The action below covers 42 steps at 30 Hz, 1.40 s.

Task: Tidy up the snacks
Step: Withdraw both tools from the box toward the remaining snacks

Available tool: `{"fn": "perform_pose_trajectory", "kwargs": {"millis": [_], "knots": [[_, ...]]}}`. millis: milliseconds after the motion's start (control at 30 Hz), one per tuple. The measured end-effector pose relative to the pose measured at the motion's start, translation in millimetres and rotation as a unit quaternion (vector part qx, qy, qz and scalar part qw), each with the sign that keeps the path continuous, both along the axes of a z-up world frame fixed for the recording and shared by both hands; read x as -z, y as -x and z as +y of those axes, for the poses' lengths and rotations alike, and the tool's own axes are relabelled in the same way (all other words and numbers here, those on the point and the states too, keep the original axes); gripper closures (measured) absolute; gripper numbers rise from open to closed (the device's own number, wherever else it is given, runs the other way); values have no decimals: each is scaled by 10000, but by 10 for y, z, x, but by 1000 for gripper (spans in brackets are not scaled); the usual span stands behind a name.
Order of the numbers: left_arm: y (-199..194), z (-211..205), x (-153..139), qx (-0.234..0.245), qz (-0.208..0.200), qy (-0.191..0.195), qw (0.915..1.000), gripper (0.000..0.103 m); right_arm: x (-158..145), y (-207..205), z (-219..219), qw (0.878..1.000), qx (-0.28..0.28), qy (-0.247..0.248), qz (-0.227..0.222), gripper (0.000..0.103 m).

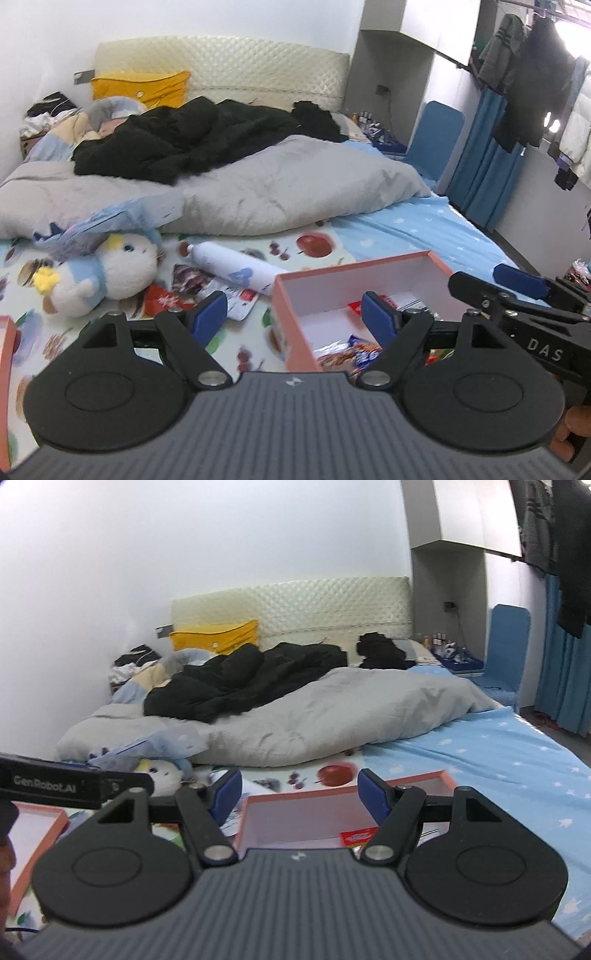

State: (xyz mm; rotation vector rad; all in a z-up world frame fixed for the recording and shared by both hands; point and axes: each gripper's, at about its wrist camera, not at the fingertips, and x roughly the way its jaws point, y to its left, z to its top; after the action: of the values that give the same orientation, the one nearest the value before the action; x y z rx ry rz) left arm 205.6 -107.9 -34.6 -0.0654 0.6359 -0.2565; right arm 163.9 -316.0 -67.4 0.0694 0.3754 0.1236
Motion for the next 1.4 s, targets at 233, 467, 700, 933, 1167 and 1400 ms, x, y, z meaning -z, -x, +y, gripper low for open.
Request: {"fn": "perform_pose_trajectory", "kwargs": {"millis": [233,467,700,933,1167,1400], "knots": [[161,338,114,-113,85,170,9998,20,53,157,216,9999,-93,109,5,32],[382,505,298,-188,142,223,9995,20,183,272,432,9997,-73,204,95,32],[548,713,507,-361,306,456,9978,20,297,378,687,9986,-244,425,218,32],[663,932,642,-470,417,572,9964,20,444,501,922,9964,-372,662,365,32],[744,1116,813,-626,548,758,9936,20,574,556,1105,9919,-512,1038,522,32],[672,1207,935,-684,643,739,9928,20,667,491,1195,9904,-512,1146,576,32]]}}
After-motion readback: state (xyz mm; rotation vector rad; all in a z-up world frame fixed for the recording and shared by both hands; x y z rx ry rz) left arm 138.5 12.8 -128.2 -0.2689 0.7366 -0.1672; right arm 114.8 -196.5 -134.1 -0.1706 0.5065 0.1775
